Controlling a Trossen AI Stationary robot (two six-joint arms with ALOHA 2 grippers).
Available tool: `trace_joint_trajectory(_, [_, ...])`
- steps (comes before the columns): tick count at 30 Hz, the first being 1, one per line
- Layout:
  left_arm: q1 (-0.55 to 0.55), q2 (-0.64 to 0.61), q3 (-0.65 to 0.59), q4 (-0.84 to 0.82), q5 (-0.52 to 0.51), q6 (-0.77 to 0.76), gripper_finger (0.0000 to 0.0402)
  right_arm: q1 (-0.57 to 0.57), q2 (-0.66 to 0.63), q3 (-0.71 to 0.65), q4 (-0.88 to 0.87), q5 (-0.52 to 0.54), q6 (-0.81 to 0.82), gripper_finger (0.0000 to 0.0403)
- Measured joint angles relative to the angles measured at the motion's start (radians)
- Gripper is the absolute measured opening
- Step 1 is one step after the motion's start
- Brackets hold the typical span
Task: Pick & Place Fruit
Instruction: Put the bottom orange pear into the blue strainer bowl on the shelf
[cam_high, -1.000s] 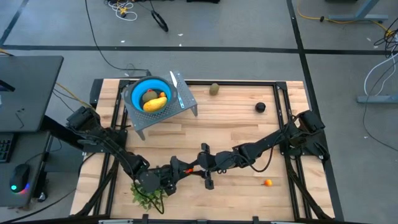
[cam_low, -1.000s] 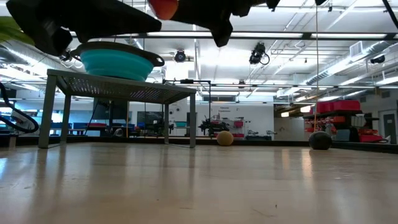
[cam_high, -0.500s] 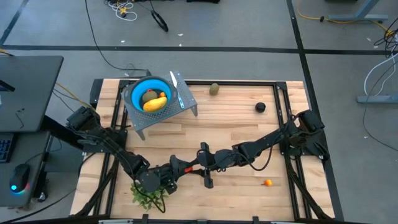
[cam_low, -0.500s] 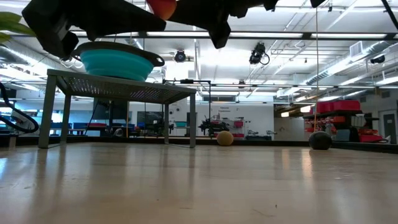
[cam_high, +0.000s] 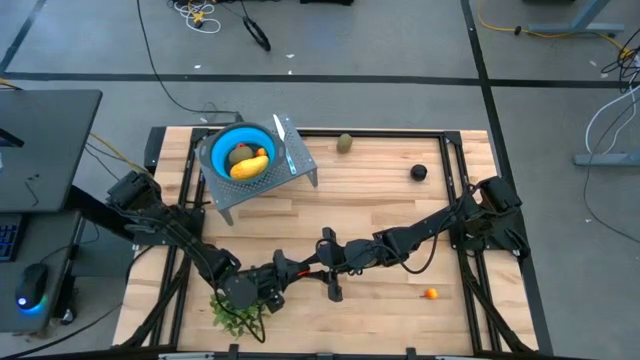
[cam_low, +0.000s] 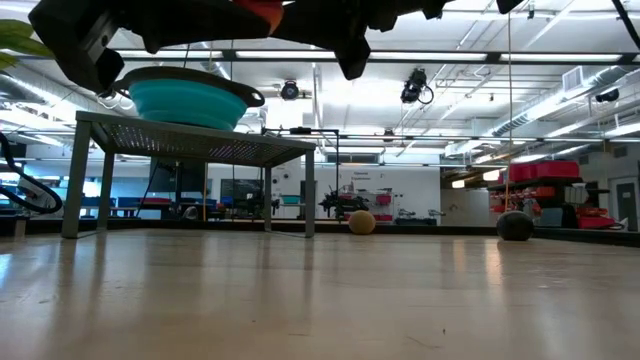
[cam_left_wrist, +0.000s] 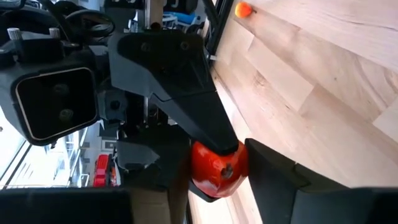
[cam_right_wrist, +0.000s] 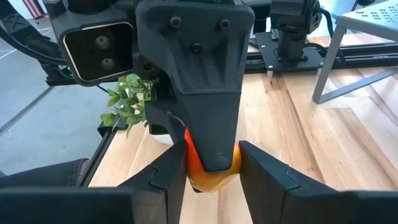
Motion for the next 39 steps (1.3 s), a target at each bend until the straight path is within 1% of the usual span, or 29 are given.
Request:
trace_joint_trajectory(3, [0.0, 0.0, 0.0, 0.0, 0.0, 0.001, 0.0133, 0.0, 0.0, 0.0, 0.0, 0.0, -0.004, 0.0138])
trace_joint_trajectory(6, [0.0, 0.0, 0.0, 0.0, 0.002, -0.004, 0.0129, 0.0, 0.0, 0.0, 0.0, 0.0, -0.016, 0.0147])
trace_joint_trajectory(11, [0.0, 0.0, 0.0, -0.001, 0.039, -0.08, 0.0134, 0.0, 0.0, 0.0, 0.0, 0.013, -0.019, 0.0193])
trace_joint_trajectory(15, [0.0, 0.0, 0.0, -0.002, 0.075, -0.162, 0.013, 0.0, 0.0, 0.0, -0.002, 0.013, -0.015, 0.0233])
trace_joint_trajectory(19, [0.0, 0.0, 0.0, -0.021, 0.078, -0.239, 0.0129, 0.0, -0.001, 0.0, -0.023, 0.019, -0.015, 0.0256])
trace_joint_trajectory(21, [0.0, 0.0, 0.0, -0.043, 0.068, -0.287, 0.0131, 0.002, -0.009, 0.0, -0.048, 0.018, -0.015, 0.026])
trace_joint_trajectory(24, [-0.001, 0.0, 0.0, -0.062, 0.053, -0.408, 0.0134, 0.005, -0.05, -0.001, -0.123, 0.019, -0.015, 0.0261])
trace_joint_trajectory(29, [-0.001, 0.0, 0.0, -0.068, 0.148, -0.526, 0.0131, 0.018, -0.128, -0.001, -0.306, 0.019, -0.004, 0.0261])
trace_joint_trajectory(31, [-0.001, -0.005, 0.0, -0.073, 0.166, -0.542, 0.0131, 0.026, -0.149, -0.001, -0.376, 0.019, -0.004, 0.0261])
trace_joint_trajectory(34, [-0.002, -0.032, 0.0, -0.072, 0.165, -0.543, 0.0133, 0.041, -0.156, -0.001, -0.47, 0.029, 0.006, 0.0261])
trace_joint_trajectory(39, [0.015, -0.16, 0.001, -0.119, 0.166, -0.521, 0.013, 0.047, -0.156, -0.001, -0.542, 0.035, 0.055, 0.0261])
